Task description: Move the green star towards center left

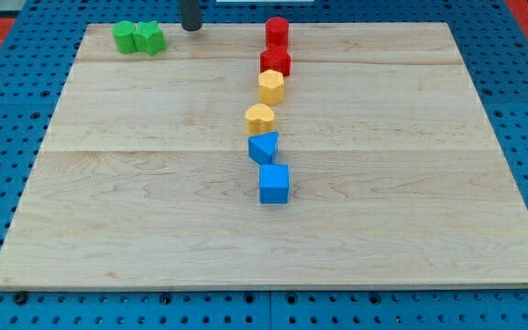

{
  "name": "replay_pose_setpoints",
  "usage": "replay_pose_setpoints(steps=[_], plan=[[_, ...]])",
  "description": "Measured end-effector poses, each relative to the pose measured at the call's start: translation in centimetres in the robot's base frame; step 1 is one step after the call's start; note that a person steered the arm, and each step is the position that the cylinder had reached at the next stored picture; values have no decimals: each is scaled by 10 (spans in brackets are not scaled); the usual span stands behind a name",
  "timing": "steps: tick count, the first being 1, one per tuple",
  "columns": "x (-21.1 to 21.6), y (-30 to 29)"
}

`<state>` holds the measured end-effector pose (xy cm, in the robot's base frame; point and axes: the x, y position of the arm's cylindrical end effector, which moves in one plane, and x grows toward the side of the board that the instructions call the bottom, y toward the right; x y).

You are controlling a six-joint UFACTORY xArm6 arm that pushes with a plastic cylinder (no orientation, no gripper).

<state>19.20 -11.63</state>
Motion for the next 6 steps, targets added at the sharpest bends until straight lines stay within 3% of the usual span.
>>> replay_pose_setpoints(steps=[2,3,6], plan=[[2,-38],[15,-89],[206,-17]])
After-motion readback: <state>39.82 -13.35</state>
